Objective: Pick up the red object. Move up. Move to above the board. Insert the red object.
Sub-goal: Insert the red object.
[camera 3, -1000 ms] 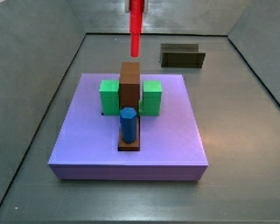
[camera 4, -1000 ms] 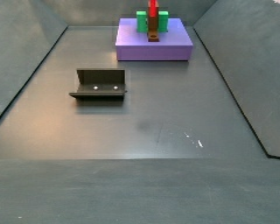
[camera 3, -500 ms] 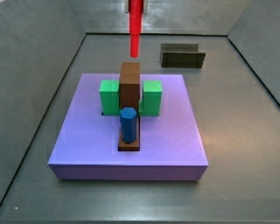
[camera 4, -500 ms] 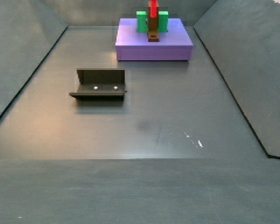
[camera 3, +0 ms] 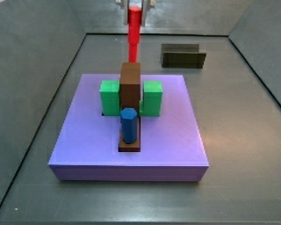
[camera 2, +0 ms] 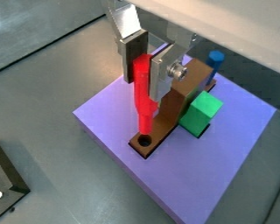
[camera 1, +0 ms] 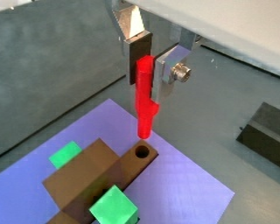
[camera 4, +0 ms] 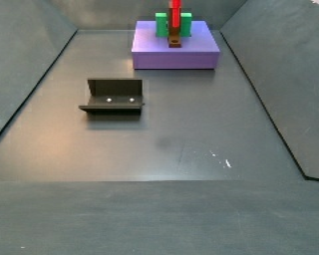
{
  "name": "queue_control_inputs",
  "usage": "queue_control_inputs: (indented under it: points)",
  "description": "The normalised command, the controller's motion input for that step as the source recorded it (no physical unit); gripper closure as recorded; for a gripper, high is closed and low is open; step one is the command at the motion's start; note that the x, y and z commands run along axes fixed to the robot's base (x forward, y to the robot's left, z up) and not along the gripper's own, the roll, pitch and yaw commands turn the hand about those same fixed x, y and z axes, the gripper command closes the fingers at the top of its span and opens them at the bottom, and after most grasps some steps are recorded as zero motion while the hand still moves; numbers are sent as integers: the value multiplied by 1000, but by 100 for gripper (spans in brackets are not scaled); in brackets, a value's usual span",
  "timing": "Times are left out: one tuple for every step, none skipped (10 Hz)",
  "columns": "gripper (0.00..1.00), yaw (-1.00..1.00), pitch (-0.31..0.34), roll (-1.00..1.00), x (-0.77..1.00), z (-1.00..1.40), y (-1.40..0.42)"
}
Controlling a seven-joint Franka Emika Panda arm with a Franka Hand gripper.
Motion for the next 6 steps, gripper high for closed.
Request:
queue_control_inputs:
  points:
    - [100, 0, -6, 141, 0, -303, 0]
    - [100, 0, -19, 97, 0, -323, -11]
    - [100, 0, -27, 91, 0, -311, -3]
    - [100, 0, -6, 89, -66, -254, 0]
    - [100, 0, -19, 10, 9, -223, -37]
    - [100, 0, -21, 3, 123, -240, -20]
